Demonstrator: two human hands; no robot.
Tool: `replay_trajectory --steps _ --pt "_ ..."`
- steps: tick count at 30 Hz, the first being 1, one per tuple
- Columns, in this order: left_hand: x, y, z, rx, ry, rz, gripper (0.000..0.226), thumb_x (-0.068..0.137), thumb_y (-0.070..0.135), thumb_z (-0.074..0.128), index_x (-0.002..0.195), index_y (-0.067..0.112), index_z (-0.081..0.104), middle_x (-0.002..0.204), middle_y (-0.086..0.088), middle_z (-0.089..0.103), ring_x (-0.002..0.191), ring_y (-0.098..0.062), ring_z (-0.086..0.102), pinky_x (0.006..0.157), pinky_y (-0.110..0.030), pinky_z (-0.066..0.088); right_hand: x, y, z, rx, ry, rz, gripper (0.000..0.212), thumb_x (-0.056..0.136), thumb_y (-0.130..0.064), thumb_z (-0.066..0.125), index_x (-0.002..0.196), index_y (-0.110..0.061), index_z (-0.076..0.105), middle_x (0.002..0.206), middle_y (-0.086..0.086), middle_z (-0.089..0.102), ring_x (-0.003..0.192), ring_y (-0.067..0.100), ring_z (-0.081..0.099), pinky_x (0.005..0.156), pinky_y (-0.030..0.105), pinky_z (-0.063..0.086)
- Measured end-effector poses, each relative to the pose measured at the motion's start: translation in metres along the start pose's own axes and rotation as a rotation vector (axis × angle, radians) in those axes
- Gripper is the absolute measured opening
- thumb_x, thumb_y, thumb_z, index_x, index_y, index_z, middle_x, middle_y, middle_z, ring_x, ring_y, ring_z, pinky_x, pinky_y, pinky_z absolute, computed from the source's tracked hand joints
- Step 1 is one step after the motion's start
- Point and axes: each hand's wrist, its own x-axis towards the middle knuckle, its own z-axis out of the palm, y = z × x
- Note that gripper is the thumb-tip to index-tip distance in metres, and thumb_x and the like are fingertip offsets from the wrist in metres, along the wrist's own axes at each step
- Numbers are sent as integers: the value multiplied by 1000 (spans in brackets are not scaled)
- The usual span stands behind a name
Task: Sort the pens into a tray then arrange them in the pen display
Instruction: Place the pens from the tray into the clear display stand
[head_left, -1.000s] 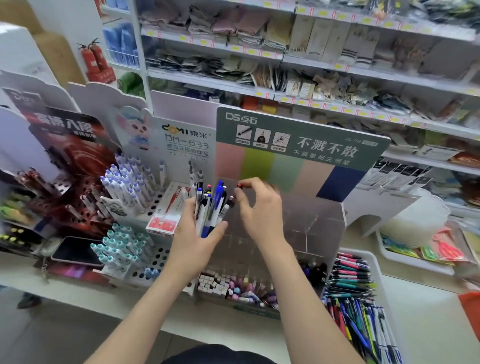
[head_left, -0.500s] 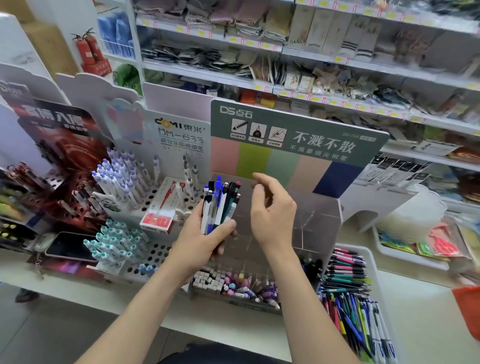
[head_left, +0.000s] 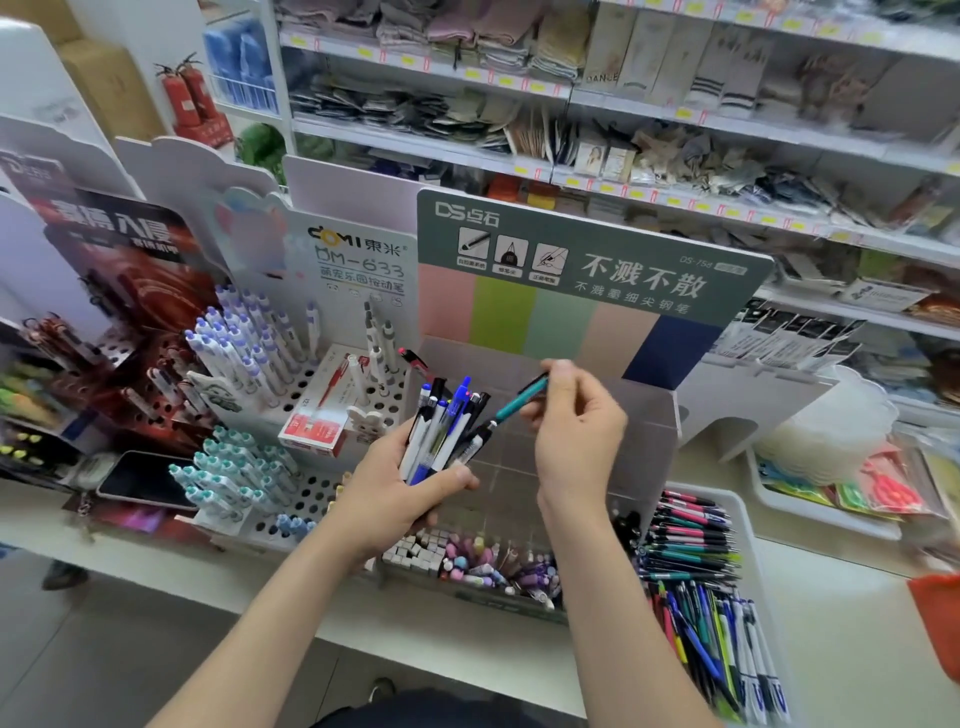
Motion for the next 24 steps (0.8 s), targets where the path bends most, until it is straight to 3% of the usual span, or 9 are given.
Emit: replay_trajectory --steps 4,8,10,11,14,16,18,22,24 --pt "-4 -3 -3 -25 93 -11 17 103 14 69 116 4 64 63 5 70 48 -14 50 44 -22 39 9 -3 -5 -121 138 -363 23 112 -23 55 117 -12 75 94 -1 77 79 14 75 73 29 61" --pt "-7 -2 -3 -88 97 -17 19 103 13 68 117 2 62 70 0 73 49 -14 50 43 -24 37 17 22 -3 -468 -197 -493 19 105 -16 67 119 -13 79 106 -5 78 92 6 71 91 25 56" --pt "-9 -1 -2 -98 86 -17 19 103 14 69 117 4 62 77 -3 75 51 -16 50 43 -26 37 15 35 -2 -625 -232 -574 23 101 -9 69 120 -15 78 109 -1 78 96 17 68 104 13 39" --pt "-9 -1 0 -98 79 -16 19 103 14 69 116 3 62 76 -3 75 52 -16 50 44 -26 37 15 39 -2 -685 -197 -582 26 100 -6 68 122 -15 77 109 3 76 99 24 65 105 16 36" --pt "-9 -1 3 -107 64 -18 21 103 14 68 117 -1 62 71 1 73 51 -15 50 43 -25 37 13 37 -5 -718 -119 -443 34 102 -9 61 133 -16 71 115 9 66 109 29 55 98 40 46" --pt "-9 -2 6 -116 65 -24 23 104 14 67 118 -3 61 66 3 70 49 -15 49 43 -25 36 8 27 -11 -616 -114 -429 34 101 -12 62 134 -17 68 116 3 62 108 18 56 95 32 47" --pt "-8 -2 9 -134 78 -28 25 104 15 67 120 -2 59 71 1 72 50 -16 50 43 -26 37 -1 15 -16 -491 -137 -443 21 99 -16 68 119 -20 74 104 -6 67 91 10 61 83 26 51" --pt "-3 -2 16 -177 62 -4 24 103 14 67 126 13 59 96 -14 78 54 -19 54 43 -27 38 -15 10 -18 -348 -461 -77 7 96 -32 78 98 -27 82 88 -12 79 83 9 74 81 35 61" --pt "0 -1 23 -185 50 11 25 104 13 67 127 15 57 99 -15 79 55 -22 56 43 -27 39 -16 13 -21 -330 -449 -36 8 99 -31 74 97 -27 81 88 -11 79 85 9 74 84 39 62"
